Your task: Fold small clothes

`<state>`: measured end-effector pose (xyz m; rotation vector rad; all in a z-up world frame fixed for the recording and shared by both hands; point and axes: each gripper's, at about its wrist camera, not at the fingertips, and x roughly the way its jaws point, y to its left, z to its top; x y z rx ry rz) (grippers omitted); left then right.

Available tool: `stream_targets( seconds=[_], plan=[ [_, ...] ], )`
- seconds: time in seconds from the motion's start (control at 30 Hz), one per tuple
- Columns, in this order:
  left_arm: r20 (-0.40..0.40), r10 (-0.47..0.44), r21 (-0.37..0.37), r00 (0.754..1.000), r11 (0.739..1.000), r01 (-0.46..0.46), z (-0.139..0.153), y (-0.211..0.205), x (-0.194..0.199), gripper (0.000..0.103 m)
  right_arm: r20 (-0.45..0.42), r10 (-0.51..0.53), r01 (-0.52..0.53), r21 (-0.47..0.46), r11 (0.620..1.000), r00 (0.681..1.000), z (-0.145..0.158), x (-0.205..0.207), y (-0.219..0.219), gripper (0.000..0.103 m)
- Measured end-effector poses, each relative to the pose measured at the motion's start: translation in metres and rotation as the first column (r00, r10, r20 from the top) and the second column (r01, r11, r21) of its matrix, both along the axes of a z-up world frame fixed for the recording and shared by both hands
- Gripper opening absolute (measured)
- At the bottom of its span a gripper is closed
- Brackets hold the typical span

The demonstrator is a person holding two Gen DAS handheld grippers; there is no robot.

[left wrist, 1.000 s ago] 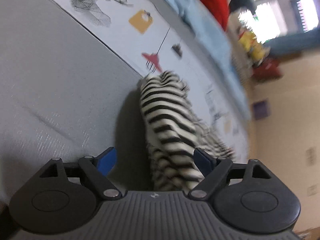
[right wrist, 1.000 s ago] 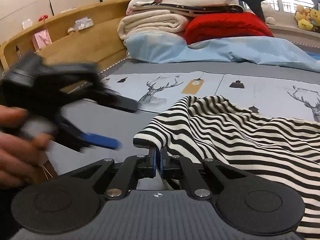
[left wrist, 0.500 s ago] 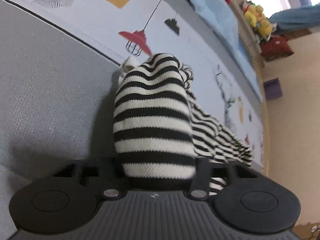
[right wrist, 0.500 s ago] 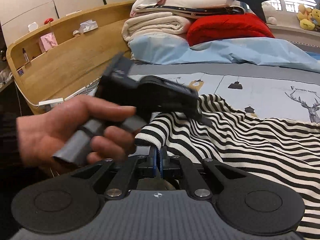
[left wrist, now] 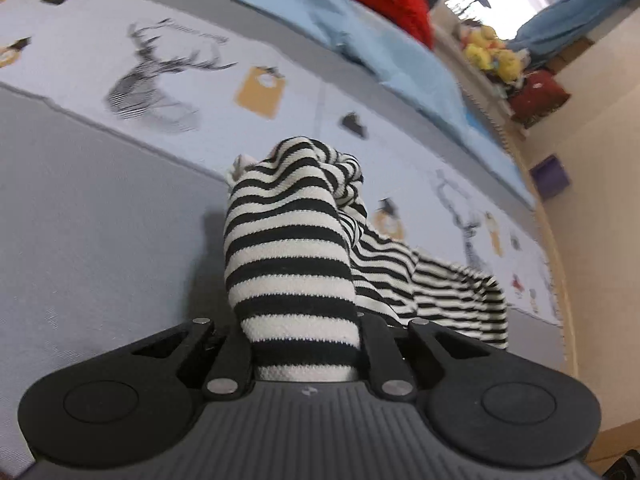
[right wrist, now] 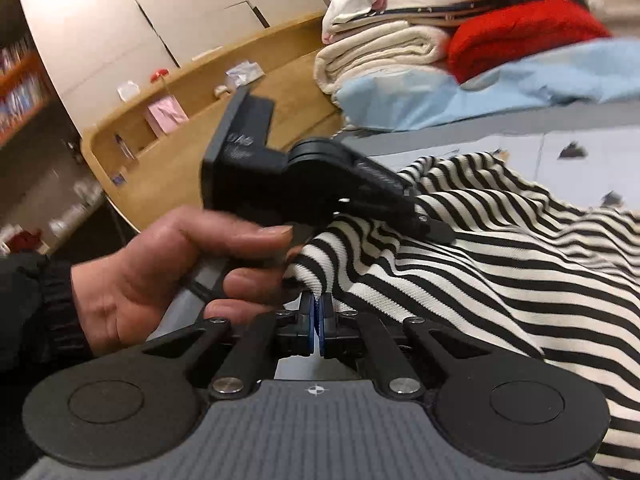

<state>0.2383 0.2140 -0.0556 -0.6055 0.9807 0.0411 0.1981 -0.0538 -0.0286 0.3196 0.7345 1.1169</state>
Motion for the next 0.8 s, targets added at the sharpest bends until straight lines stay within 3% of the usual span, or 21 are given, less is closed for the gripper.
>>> stream_targets(
  seconds=[0.07,0.2,0.4,0.63,0.8],
  plan=[
    [-0.022,-0.004,0.018,1.000,1.000,0.004,0.001,-0.001,-0.001,0.012,-0.018,0.010,-0.011,-0.006,1.000,1.000,-0.003,-0.001,0.002,0.001],
    [0.013,-0.032,0.026,0.999,0.999,0.031,0.015,-0.021,0.005,0.012,-0.019,-0.006,0.006,-0.028,1.000,1.000,-0.002,-0.002,-0.011,0.001],
    [0.088,-0.103,0.015,0.991,0.995,0.103,0.029,-0.081,0.026,0.012,-0.055,-0.134,0.135,0.018,0.991,0.989,0.008,0.008,-0.068,0.001],
    [0.187,-0.223,-0.014,0.957,0.973,0.229,0.047,-0.185,0.054,0.012,-0.068,-0.330,0.333,0.031,0.942,0.941,0.017,0.015,-0.173,0.001],
    [0.240,-0.280,-0.022,0.930,0.956,0.294,0.048,-0.260,0.069,0.013,-0.057,-0.453,0.454,0.022,0.891,0.890,0.017,0.002,-0.233,0.001]
  ],
)
